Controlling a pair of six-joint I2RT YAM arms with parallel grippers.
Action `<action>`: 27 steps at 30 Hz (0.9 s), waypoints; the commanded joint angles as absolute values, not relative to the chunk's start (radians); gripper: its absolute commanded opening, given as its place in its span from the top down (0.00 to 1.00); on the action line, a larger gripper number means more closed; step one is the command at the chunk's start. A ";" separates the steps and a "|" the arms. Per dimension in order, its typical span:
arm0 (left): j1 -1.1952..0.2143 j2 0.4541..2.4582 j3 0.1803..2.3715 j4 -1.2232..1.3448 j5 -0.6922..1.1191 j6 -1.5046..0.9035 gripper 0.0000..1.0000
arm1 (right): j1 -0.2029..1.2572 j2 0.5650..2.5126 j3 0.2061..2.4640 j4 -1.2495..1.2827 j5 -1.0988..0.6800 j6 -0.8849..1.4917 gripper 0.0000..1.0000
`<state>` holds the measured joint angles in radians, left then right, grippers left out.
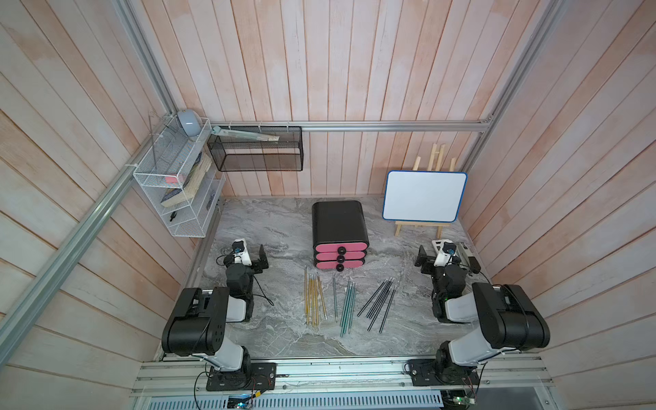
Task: Please place the pencils in the drawer according to their color
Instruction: Move the storage box to the center of the board.
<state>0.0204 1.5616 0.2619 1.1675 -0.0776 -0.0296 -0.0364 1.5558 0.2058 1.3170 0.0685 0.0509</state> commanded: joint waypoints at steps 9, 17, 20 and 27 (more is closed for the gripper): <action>0.024 1.563 0.263 1.190 -0.061 -0.032 0.01 | -0.039 1.563 0.207 1.348 0.057 0.043 0.02; 0.024 1.563 0.264 1.189 -0.059 -0.033 0.01 | -0.040 1.562 0.209 1.345 0.055 0.045 0.02; 0.022 1.552 0.249 1.212 -0.059 -0.028 0.00 | -0.039 1.556 0.204 1.355 0.063 0.050 0.02; -0.050 1.326 0.303 0.938 -0.117 0.032 0.01 | -0.035 1.220 0.262 0.923 0.282 0.220 0.02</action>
